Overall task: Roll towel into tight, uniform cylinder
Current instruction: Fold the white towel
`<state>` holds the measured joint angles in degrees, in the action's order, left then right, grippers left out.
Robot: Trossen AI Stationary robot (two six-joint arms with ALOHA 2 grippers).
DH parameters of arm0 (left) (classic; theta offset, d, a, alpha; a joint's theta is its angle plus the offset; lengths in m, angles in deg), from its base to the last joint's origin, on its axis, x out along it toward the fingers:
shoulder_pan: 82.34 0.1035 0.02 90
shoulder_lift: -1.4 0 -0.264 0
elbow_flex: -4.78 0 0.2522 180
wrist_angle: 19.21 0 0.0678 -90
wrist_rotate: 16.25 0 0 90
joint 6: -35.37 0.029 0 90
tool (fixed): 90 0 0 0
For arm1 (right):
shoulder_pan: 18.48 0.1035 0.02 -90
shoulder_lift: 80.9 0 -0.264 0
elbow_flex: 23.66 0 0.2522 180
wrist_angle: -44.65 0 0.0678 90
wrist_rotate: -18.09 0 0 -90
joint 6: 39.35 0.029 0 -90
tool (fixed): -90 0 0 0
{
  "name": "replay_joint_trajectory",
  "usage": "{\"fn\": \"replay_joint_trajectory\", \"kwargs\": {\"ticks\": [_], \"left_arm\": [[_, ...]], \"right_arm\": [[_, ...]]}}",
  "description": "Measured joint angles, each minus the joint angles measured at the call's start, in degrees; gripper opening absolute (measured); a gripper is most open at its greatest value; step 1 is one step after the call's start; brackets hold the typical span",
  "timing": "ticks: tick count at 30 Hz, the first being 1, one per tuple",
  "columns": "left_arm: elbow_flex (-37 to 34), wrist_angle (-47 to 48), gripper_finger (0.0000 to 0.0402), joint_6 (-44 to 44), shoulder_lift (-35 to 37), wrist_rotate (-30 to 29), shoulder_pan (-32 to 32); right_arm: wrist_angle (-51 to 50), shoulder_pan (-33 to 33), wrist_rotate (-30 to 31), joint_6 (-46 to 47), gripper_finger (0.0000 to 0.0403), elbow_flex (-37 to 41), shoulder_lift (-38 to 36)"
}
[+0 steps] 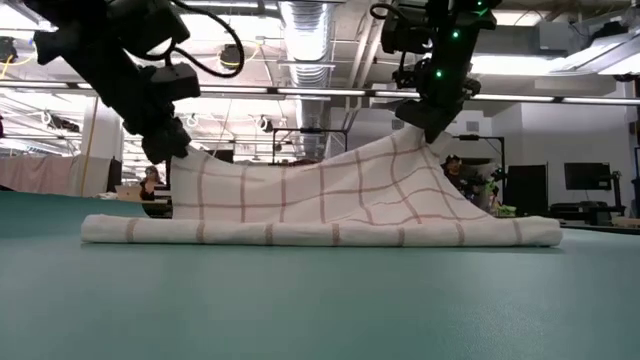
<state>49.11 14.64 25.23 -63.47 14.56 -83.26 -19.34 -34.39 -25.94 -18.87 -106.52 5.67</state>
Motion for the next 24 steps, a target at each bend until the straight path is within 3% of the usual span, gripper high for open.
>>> {"fn": "replay_joint_trajectory", "kwargs": {"ticks": [13,24], "left_arm": [[0.0,-6.1,0.0,11.3,0.0,9.3,11.0],[0.0,-8.2,0.0,15.5,0.0,14.2,16.5]], "right_arm": [[7.2,-5.7,-3.2,-5.4,0.0008,0.0,1.1],[8.3,-8.9,-4.1,-9.0,0.0008,0.1,14.0]]}}
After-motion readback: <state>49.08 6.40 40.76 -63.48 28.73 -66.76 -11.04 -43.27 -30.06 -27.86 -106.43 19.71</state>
